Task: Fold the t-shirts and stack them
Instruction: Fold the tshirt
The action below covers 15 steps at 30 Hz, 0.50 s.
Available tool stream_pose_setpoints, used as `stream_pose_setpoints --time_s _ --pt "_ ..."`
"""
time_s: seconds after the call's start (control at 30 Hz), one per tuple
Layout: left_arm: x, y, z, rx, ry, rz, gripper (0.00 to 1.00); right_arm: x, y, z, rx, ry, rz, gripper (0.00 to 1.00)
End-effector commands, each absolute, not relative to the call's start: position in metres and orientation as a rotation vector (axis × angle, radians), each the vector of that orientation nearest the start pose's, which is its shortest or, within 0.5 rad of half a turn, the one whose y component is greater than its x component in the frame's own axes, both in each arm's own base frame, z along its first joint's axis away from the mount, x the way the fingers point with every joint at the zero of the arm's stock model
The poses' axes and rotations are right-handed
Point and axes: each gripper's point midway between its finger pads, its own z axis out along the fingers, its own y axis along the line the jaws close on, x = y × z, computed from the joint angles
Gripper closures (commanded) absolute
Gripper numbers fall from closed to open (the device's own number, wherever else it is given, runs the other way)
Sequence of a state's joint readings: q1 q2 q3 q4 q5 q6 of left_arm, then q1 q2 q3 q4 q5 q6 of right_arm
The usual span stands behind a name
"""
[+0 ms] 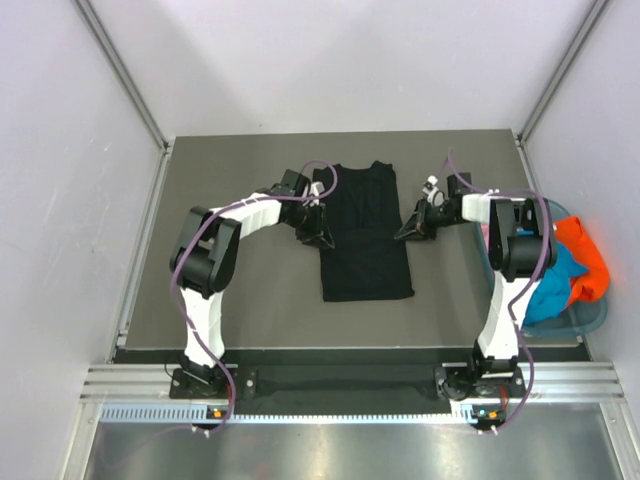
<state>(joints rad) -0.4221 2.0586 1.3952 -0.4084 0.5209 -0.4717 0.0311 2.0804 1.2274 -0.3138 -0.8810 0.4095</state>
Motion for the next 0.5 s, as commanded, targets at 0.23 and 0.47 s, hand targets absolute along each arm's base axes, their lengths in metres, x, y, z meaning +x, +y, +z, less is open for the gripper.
stream_pose_setpoints --time_s 0.23,0.47 --pt "0.315 -0.260 0.043 -0.003 2.746 -1.057 0.68 0.330 0.216 0.065 -0.064 2.624 1.333 0.93" --pt "0.304 -0.229 0.003 0.018 2.871 -0.813 0.69 0.292 0.165 0.014 0.172 2.704 1.302 0.93"
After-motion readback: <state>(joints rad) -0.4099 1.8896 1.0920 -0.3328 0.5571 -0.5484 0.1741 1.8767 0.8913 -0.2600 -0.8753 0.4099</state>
